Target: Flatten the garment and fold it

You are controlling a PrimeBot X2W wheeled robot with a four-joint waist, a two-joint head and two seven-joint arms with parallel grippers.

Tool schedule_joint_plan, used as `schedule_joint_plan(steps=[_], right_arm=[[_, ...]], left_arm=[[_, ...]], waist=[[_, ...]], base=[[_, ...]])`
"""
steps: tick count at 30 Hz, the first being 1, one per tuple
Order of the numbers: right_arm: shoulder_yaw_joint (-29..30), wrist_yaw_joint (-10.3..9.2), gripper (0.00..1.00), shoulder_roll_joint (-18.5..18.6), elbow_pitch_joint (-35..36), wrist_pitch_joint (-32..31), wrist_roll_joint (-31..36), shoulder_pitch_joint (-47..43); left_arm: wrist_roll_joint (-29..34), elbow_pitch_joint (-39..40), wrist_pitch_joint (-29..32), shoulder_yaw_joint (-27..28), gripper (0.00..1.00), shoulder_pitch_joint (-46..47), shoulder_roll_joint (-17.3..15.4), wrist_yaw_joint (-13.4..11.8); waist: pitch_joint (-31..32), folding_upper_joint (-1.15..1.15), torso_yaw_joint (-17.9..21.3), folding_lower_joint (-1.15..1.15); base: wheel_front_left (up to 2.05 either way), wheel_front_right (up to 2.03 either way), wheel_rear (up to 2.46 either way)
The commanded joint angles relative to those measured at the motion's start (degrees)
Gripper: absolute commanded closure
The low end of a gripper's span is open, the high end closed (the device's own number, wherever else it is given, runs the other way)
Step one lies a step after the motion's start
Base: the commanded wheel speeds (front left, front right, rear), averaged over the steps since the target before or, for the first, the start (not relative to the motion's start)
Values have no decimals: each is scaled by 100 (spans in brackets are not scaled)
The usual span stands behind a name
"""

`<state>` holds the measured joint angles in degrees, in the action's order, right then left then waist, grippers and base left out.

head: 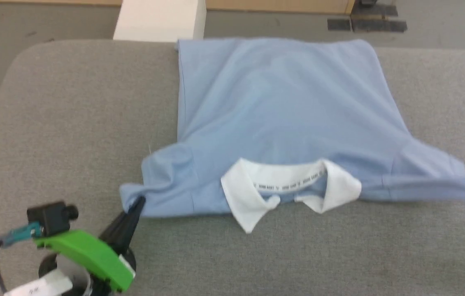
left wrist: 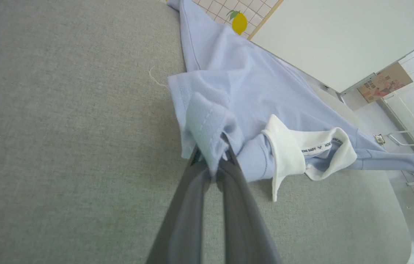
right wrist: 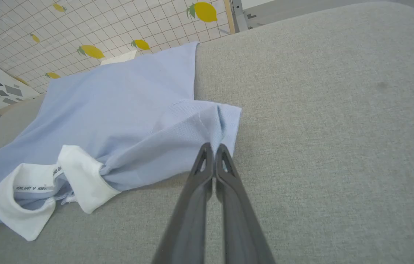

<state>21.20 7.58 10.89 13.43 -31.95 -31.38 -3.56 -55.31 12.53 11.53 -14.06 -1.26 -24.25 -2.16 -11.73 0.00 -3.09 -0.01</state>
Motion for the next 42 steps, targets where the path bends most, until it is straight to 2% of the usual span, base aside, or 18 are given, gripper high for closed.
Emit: schedule_joint_plan(steps=[1,17,22,26,34,42], right_arm=[[81,-9,100,-85,77,-89,-33,-169],[594,-9,100,-599,1082,-1668,-584,-1857],[784,-9,100,-723,1314,-1906,-670,-2161],[695,-9,100,-759,1337,-1771,-469,-2182],[-138,-9,100,-673,700,-1318,107,-1758],[-663,-9,100,-457,-807,-1005,240,-1151]], left_arm=[[-105,95,26,64,100,-207,-29,-48],[-1097,1165,990,368,100,-2198,-650,-556],[-1205,1429,877,597,100,-2569,-676,-624],[-1150,1498,717,621,100,-2580,-609,-552],[-674,1312,397,269,100,-1791,-327,-331],[-400,1171,467,-83,100,-1178,-210,-239]], waist=[[234,0,-37,1],[1082,0,17,1],[1232,0,12,1],[1262,0,24,1],[939,0,17,1],[614,0,-9,1]], base=[[0,0,0],[0,0,0],[0,0,0],[0,0,0],[0,0,0],[0,0,0]])
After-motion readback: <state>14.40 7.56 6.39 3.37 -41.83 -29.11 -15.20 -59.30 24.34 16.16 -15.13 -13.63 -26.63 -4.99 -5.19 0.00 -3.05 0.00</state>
